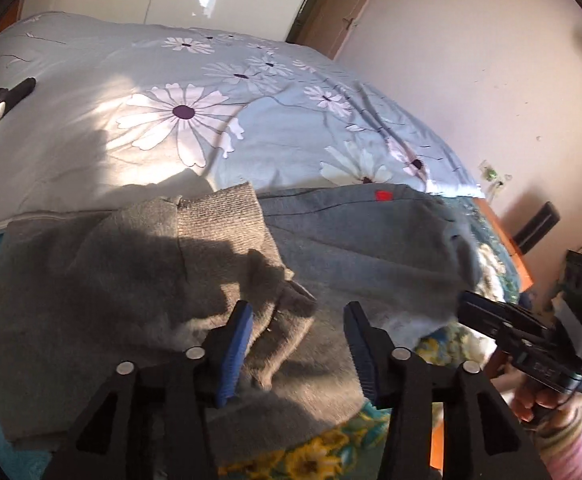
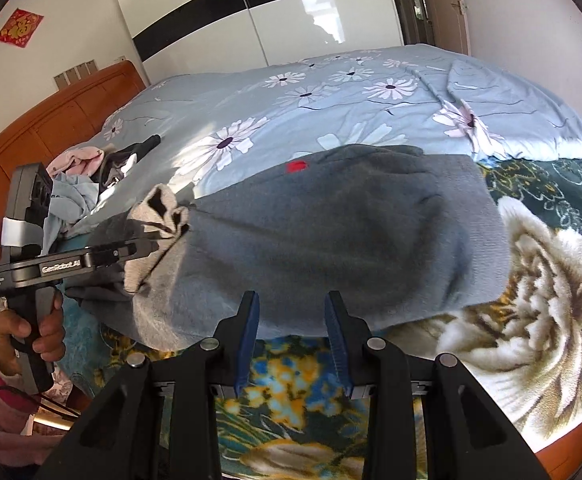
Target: Fold clothes
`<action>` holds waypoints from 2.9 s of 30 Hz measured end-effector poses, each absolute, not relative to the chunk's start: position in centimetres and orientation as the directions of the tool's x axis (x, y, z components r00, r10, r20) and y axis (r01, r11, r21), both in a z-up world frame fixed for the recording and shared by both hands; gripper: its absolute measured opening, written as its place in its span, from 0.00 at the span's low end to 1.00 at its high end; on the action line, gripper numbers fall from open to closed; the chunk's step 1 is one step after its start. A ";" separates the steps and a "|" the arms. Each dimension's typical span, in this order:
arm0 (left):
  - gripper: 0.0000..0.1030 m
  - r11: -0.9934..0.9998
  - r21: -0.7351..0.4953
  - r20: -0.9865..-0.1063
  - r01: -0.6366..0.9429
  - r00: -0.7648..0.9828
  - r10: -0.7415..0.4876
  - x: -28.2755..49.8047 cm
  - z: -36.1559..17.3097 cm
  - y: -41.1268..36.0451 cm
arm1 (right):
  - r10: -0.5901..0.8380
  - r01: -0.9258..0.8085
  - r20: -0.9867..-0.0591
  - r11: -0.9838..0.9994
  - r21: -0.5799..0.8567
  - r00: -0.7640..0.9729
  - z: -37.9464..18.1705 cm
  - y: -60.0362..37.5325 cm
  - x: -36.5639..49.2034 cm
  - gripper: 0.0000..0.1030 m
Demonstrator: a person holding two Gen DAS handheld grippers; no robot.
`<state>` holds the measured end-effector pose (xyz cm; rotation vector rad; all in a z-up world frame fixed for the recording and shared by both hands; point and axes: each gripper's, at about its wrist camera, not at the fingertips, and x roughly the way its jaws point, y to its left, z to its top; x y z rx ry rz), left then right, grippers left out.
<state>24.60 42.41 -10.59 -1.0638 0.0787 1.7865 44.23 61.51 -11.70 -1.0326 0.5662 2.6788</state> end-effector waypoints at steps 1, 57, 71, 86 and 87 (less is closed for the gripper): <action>0.53 -0.471 -0.408 -0.663 -0.782 -0.101 0.742 24.6 -9.9 41.4 | 0.034 -0.306 -0.670 -0.906 0.292 -0.741 -11.5 60.9 43.4 0.34; 0.64 -0.521 -0.287 -0.772 -0.804 -0.127 0.622 23.0 -13.4 48.2 | 0.201 -0.438 -0.397 -0.243 0.866 -0.896 -18.8 73.3 51.4 0.58; 0.64 -0.682 -0.313 -0.690 -0.661 -0.335 0.642 21.0 -10.3 33.0 | 0.274 -0.567 -0.501 -0.497 0.657 -0.821 -9.5 71.9 45.9 0.18; 0.64 -0.781 -0.460 -0.626 -0.422 -0.469 0.623 16.1 -10.5 17.1 | 0.081 -0.211 -0.531 -0.959 0.188 -0.843 1.2 48.8 28.0 0.18; 0.64 -0.780 -0.466 -0.628 -0.417 -0.466 0.624 16.0 -10.7 16.8 | 0.063 -0.191 -0.558 -0.966 0.173 -0.827 0.1 47.7 26.8 0.18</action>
